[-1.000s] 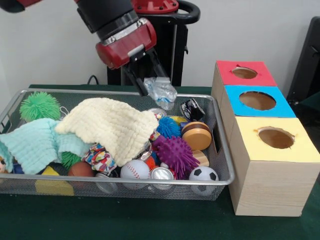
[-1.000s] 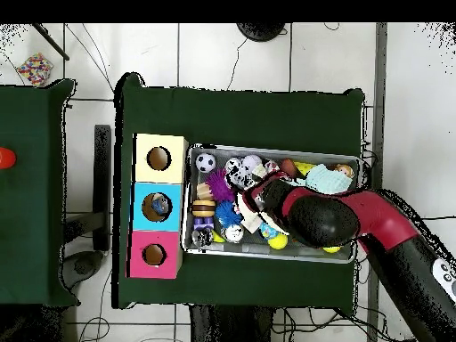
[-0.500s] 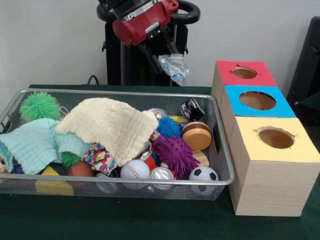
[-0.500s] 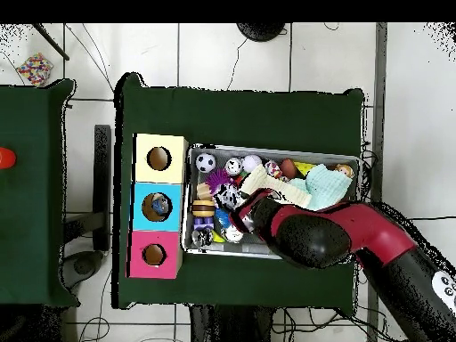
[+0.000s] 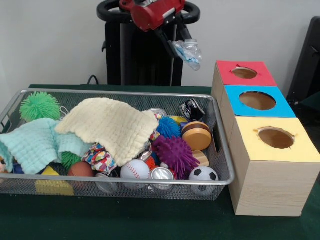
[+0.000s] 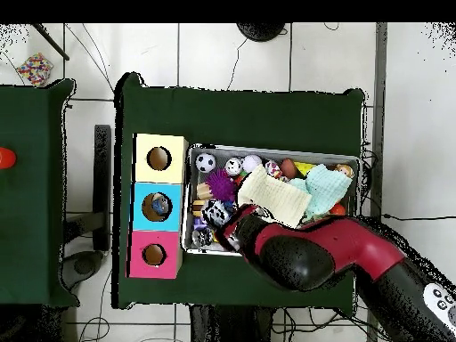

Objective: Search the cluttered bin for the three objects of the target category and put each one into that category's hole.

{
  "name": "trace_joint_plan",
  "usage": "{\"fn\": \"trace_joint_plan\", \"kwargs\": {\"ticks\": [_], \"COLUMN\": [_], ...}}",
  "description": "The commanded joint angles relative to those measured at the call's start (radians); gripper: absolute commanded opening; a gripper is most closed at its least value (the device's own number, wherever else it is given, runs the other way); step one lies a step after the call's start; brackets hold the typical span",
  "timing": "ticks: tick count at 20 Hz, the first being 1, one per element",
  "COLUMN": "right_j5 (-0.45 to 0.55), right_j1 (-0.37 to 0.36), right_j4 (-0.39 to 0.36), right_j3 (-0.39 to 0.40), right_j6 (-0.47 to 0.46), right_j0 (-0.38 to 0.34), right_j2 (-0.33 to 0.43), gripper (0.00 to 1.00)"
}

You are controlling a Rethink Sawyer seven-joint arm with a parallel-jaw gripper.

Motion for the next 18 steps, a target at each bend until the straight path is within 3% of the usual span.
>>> {"fn": "trace_joint_plan", "kwargs": {"ticks": [1,7,11,15,18], "right_j5": [-0.143,-0.288,-0.33,-0.331,-0.346], "right_j1": [-0.048,-0.03,-0.024,-0.037,-0.05], "right_j4": [0.041,0.089,0.097,0.103,0.06], "right_j3": [0.124,0.169,0.178,0.17,0.133], "right_j6": [0.198,0.23,0.224,0.199,0.186], "right_j0": [0.033,0.043,0.057,0.083,0.143], "right_j2": [0.05,0.06,0.045,0.005,-0.088], "gripper": [0.0,0.0,0.0,0.0,0.0]}}
